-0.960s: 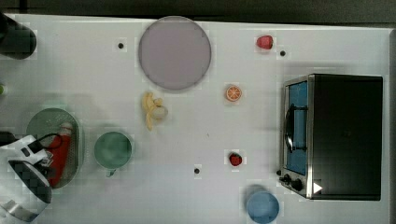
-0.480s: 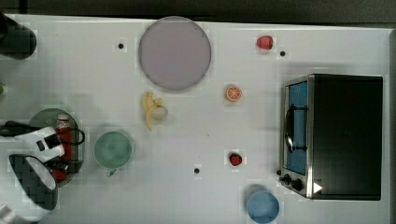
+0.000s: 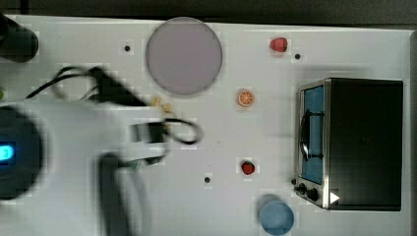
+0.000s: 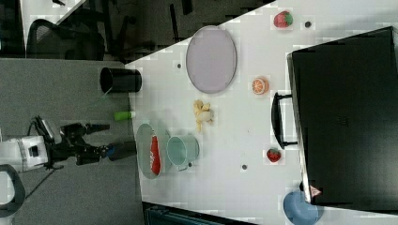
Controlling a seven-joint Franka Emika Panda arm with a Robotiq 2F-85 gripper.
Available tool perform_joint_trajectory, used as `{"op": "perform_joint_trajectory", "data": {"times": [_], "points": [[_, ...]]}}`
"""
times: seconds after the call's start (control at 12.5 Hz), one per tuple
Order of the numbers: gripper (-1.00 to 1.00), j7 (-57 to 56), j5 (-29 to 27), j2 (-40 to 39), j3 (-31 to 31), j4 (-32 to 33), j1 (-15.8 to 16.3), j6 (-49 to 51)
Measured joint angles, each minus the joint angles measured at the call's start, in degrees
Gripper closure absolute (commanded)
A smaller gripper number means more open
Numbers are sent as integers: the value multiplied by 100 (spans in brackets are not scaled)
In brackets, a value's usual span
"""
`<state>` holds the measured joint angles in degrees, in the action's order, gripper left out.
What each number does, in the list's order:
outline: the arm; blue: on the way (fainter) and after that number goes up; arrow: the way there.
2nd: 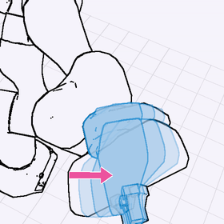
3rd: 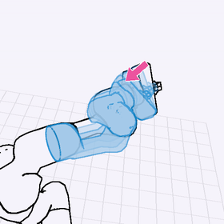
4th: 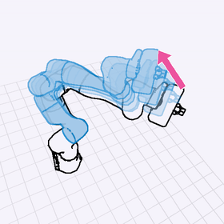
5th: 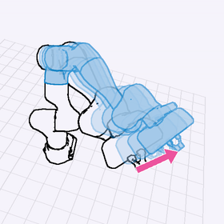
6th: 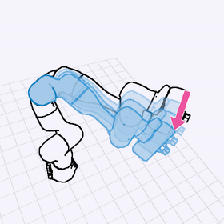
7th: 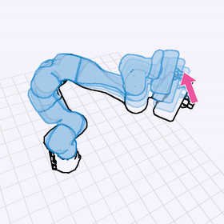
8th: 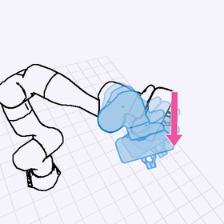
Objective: Pick Ketchup from the table and place it in strainer.
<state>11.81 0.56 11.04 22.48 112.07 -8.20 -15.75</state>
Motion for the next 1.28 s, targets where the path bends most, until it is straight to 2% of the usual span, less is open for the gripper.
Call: {"op": "perform_joint_trajectory", "data": {"times": [0.32,0.48,0.72,1.28], "points": [[-100,-35,-1,97,-1319,-17,-306,70],[-100,-41,3,135,-1611,123,-436,390],[-100,-43,-46,169,-1553,274,-480,641],[-100,-44,-45,170,-1315,285,-197,662]]}}
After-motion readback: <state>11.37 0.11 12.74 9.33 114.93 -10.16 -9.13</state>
